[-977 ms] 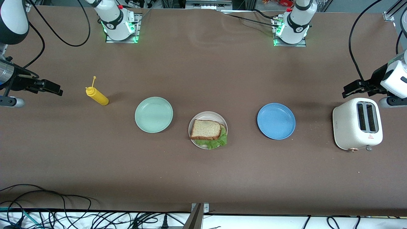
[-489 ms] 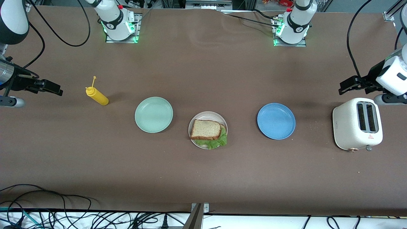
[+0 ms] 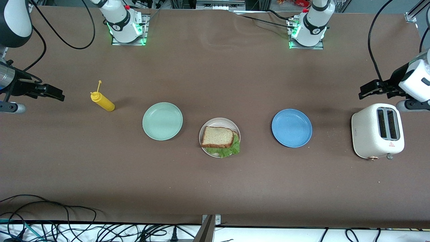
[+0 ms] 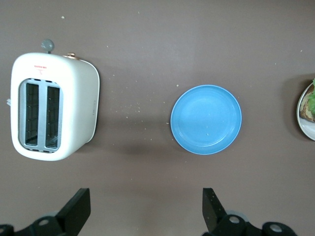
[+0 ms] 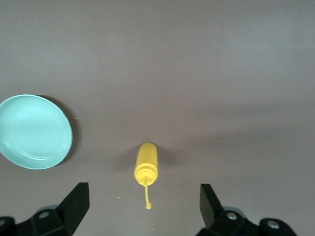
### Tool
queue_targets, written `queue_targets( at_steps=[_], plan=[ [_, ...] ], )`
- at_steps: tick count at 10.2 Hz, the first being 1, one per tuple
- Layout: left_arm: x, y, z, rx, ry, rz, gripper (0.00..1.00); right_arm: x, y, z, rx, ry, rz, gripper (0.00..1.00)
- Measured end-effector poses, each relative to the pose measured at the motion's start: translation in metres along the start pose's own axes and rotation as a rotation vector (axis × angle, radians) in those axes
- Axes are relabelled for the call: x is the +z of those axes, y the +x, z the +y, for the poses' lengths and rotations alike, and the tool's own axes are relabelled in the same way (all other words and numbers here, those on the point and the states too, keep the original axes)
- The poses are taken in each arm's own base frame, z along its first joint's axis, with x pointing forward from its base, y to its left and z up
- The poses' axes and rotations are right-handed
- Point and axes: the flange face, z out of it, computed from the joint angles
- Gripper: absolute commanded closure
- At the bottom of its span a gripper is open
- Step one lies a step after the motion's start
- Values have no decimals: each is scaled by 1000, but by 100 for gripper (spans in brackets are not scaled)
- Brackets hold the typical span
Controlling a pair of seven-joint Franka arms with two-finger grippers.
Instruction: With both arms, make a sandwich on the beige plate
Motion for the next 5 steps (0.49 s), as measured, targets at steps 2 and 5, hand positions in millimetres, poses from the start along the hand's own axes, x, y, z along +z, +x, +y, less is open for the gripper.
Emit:
queue_targets(
  at_steps=[2,5],
  plan=[
    [4,2,9,14,3,-11,0,-1,0,1,-2,-15,2,0],
    [2,3,9,15,4,-10,0,-1,0,-6,23,-3,3,0]
  ],
)
